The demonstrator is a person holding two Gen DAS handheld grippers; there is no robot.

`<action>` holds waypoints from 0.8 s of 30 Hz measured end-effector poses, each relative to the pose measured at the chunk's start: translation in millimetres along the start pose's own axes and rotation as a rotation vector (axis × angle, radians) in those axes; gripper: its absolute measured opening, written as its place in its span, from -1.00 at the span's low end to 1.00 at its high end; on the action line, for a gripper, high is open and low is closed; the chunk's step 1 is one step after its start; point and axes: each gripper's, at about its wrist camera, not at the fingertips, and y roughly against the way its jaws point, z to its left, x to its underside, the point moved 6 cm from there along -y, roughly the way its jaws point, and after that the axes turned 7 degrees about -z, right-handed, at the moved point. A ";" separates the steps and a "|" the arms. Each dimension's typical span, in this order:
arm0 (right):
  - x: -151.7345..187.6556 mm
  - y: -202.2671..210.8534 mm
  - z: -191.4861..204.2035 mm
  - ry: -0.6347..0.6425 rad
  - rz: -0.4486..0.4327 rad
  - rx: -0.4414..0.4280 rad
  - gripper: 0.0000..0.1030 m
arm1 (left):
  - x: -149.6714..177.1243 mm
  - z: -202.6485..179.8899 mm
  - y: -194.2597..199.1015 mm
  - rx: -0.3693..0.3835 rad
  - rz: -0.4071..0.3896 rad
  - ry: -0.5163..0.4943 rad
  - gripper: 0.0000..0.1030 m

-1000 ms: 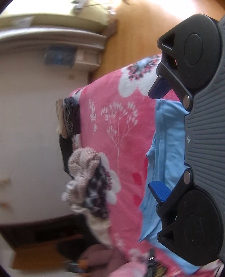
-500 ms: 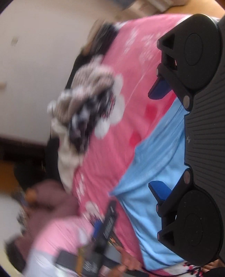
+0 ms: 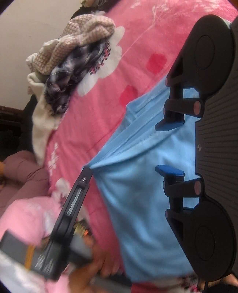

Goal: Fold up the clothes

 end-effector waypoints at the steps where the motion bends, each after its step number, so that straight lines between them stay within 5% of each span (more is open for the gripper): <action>1: 1.1 -4.9 -3.3 0.010 0.003 0.017 -0.18 | 0.3 1.2 -1.2 0.000 0.002 0.002 0.11; 11: -0.2 -21.2 -70.2 -0.161 -0.031 0.194 -0.21 | 2.1 4.9 -12.9 0.036 0.037 0.037 0.27; 19: 17.2 30.9 -79.2 -0.273 -0.113 0.149 -0.23 | 1.2 1.7 -17.9 0.070 0.035 0.057 0.07; 24: 46.2 51.0 -65.3 -0.249 -0.043 0.130 -0.57 | 1.0 -1.3 -21.6 0.046 0.028 0.036 -0.07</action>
